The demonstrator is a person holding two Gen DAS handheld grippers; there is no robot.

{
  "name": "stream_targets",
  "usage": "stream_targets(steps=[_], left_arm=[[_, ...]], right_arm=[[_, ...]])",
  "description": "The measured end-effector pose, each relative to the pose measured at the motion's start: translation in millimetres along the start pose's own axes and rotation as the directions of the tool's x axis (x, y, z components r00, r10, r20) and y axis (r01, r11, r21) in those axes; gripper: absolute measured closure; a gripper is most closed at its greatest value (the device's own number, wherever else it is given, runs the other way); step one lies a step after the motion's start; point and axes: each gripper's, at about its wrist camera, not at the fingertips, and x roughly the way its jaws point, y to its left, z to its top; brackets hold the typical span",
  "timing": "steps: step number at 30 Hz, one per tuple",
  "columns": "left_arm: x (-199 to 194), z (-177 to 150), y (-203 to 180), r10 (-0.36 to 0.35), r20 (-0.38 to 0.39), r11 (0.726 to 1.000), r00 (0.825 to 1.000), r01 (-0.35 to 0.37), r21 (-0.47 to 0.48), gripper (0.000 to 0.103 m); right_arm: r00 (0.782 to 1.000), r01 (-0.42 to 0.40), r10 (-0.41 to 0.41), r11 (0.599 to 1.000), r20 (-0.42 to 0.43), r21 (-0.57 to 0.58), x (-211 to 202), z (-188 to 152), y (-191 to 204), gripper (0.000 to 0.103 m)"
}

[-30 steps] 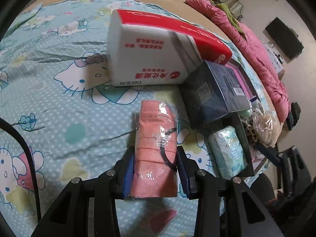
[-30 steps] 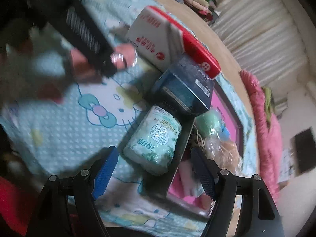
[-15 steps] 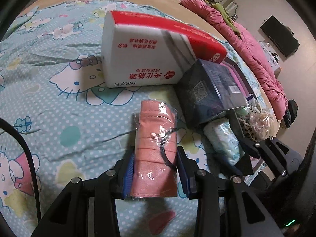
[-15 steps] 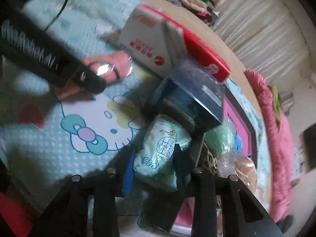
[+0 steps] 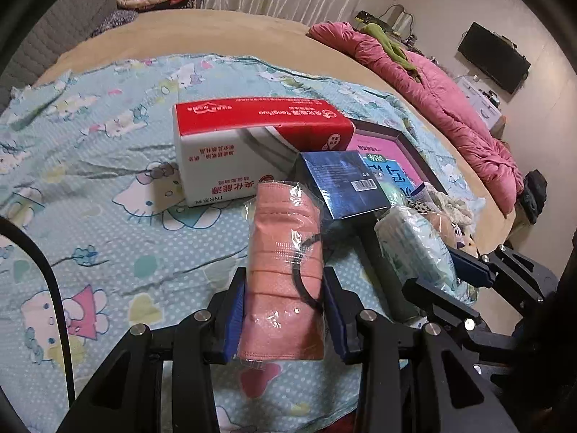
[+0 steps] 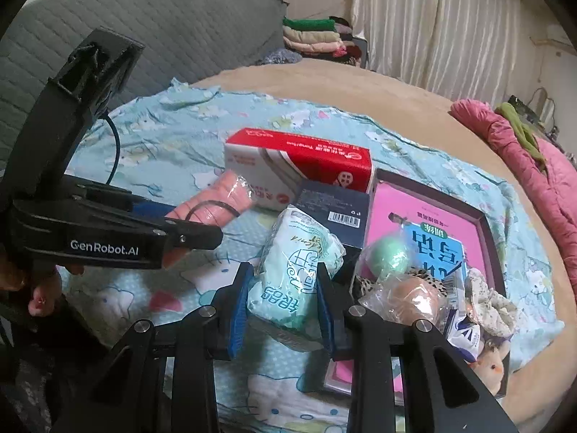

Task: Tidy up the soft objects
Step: 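Lift pink towel in left tool while right tool carries tissue packet over tray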

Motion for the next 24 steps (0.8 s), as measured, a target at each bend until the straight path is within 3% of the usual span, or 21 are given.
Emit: stream_targets(steps=[14,24], left_arm=[[-31,8,-30,0.048,0.038,0.997,0.998,-0.05,0.061,0.063],[-37,32,-78,0.024,0.064,0.991,0.998,-0.032,0.128,0.063]], right_arm=[[0.99,-0.016,0.0,0.993,0.143,0.113,-53,0,-18,0.069],[0.959,0.032,-0.116,0.951,0.257,0.308,-108,-7,-85,0.069]])
